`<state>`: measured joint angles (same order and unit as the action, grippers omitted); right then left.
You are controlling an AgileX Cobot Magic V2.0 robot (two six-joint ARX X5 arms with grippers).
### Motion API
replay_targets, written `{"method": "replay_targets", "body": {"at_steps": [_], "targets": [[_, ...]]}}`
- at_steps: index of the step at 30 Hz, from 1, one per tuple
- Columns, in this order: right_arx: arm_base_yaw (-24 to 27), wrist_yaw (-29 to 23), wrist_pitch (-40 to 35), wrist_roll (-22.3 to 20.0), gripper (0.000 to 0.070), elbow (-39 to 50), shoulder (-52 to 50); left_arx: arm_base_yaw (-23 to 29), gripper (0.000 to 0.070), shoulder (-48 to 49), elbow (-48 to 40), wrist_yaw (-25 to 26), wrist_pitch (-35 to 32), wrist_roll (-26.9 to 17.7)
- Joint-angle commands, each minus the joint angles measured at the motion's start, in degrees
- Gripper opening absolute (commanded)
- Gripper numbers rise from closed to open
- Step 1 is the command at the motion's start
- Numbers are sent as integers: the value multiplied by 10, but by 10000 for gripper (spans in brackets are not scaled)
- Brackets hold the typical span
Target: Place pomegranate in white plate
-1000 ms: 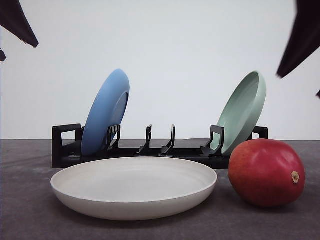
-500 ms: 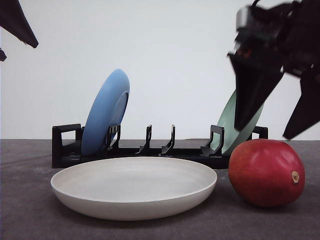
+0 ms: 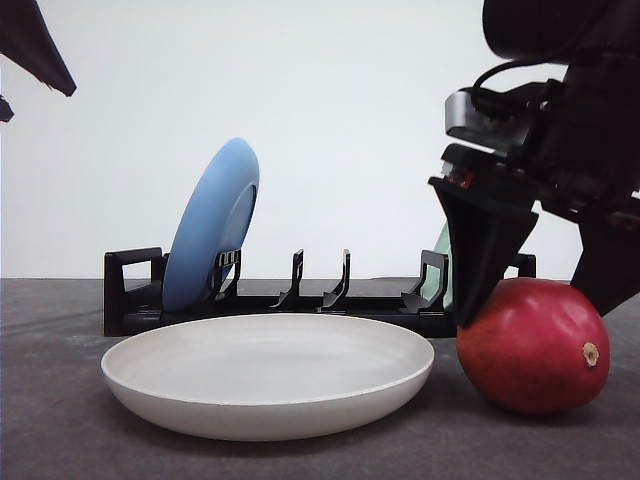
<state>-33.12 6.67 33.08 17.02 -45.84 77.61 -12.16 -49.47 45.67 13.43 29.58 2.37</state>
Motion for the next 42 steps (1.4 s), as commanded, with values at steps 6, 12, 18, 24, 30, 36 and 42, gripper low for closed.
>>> {"method": "replay_targets", "body": {"at_steps": [6,12,18,24,30,36,42], "targets": [[-5,8,1,13,531,-9,19,-1,344,-3,2,1,-4,-9],[-5,8,12,14,530,-10,21,-1,348,-3,2,1,-4,-9],[-5,8,45,-13,529,-37,21,-1,348,-3,2,1,-4,-9],[-5,8,83,-44,525,-82,21,-1,348,-3,2,1,-4,-9],[-19,10,90,-63,525,-121,26,-1,348,-3,2,1,-4,-9],[-62,15,85,-74,524,-163,64,-1,348,-3,2,1,-4,-8],[-111,15,62,-84,524,-212,129,-1,348,-3,2,1,-4,-8]]}}
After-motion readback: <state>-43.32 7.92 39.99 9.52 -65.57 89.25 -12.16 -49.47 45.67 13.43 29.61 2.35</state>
